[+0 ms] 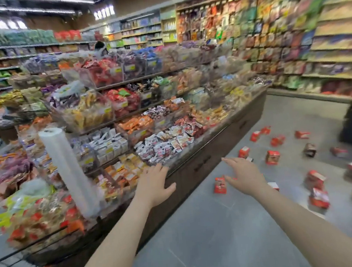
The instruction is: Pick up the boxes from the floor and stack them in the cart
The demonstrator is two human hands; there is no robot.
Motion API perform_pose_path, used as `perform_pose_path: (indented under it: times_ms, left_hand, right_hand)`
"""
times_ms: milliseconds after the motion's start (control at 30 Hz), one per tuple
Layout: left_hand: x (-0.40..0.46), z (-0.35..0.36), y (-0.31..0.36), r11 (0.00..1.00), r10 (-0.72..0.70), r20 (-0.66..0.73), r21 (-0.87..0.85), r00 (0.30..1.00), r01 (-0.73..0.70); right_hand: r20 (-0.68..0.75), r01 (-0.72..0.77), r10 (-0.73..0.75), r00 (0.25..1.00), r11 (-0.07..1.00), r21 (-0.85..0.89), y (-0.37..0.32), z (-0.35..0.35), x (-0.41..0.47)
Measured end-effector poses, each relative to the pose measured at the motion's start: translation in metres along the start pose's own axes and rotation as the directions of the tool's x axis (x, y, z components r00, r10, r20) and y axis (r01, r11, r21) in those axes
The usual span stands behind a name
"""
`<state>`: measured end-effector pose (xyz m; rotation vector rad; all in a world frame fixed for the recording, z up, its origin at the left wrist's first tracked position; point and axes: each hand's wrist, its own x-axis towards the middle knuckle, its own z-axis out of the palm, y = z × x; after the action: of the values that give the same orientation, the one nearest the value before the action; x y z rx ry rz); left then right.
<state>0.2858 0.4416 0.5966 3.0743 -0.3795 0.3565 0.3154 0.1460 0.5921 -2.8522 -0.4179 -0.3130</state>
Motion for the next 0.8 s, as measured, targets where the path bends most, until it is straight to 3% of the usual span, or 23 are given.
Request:
perform_pose_path:
  times_ms: [133, 400, 800]
  left_hand:
    - [0.062, 0.018, 0.092, 0.991, 0.079, -0.025, -0.109, 0.997, -0.081]
    - [0.162, 0.059, 0.261, 0.955, 0.245, -0.001, -0.173, 0.969, -0.242]
    - [0.309, 0.140, 0.447, 0.819, 0.526, 0.081, -0.319, 0.847, -0.478]
  right_hand:
    - [-0.013, -0.106, 0.107, 0.994, 0.994, 0.031, 0.096, -0.026, -0.016]
    - [-0.028, -0.292, 0.291, 0.956, 0.956, -0.014, 0.274, -0.067, -0.060]
    - [0.008, -0.652, 0.653, 0.758, 0.757, 0.042, 0.473, -0.063, -0.117]
